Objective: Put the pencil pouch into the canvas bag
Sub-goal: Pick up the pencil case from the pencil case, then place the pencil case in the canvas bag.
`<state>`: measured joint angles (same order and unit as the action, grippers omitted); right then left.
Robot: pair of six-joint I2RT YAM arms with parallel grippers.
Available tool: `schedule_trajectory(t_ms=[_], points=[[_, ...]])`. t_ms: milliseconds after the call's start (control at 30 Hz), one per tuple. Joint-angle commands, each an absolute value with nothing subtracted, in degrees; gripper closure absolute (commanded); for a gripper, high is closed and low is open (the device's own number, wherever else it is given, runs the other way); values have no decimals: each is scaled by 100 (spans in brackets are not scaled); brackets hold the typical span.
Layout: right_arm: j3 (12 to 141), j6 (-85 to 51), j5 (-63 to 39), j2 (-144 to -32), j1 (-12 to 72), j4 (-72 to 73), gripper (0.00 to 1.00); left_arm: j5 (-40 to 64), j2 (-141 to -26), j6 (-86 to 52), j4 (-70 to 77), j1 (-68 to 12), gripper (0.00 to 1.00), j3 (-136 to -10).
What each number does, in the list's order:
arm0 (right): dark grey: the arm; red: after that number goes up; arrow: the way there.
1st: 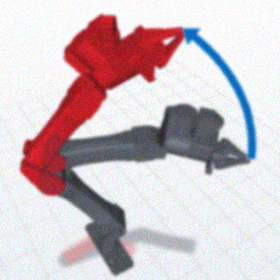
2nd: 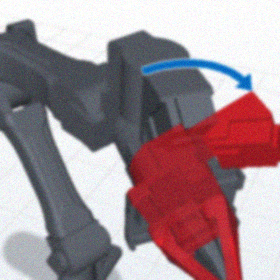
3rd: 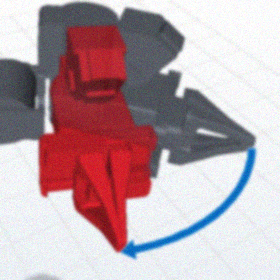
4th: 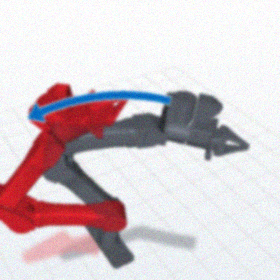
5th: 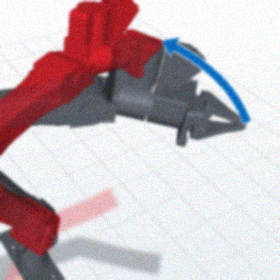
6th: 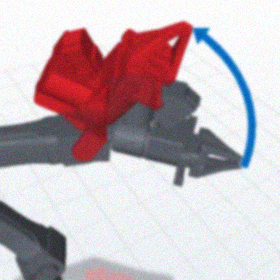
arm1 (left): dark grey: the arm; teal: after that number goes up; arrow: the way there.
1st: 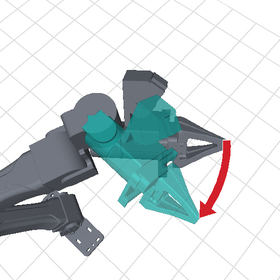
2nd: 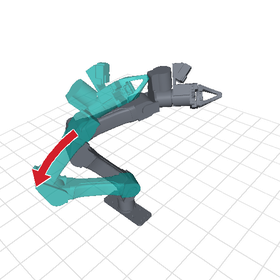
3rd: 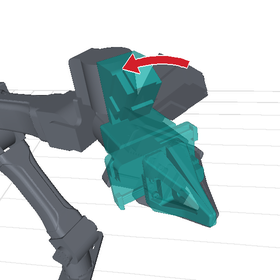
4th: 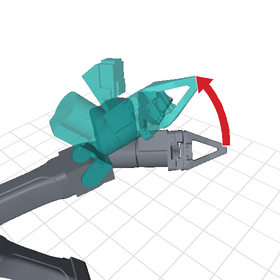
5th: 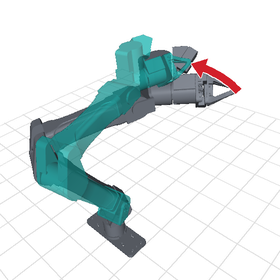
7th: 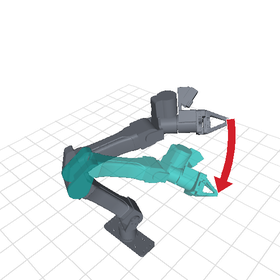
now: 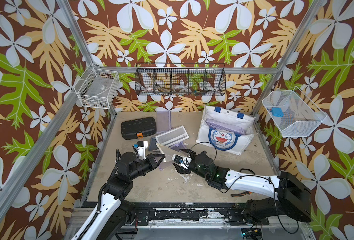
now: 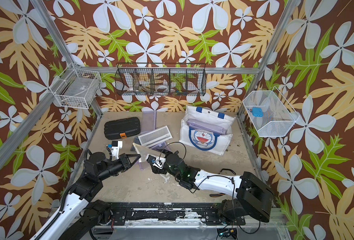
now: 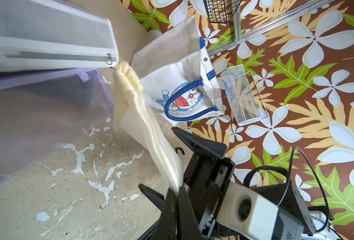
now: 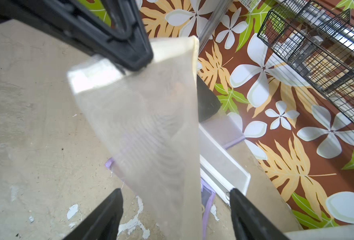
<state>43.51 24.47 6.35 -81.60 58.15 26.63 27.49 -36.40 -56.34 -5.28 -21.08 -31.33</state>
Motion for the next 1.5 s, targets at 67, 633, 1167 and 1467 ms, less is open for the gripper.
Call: schedule_trajectory(t_ms=[67,633,1167,1467], points=[[4425,2374,625,-8232,5831,3070,25,2816,-3625,-5787,-209,-2127,100,-3103],[4189,2634,1279,-7763,5831,2642,100,2871,-3719,-5655,180,-2129,56,-3043],[5876,3099,2083,-6651,4643,156,100,2063,-3574,-4495,-272,-2128,10,-2932],[8260,4369,2320,-7778,3292,-822,100,2014,-3596,-4183,-177,-2118,9,-2956]])
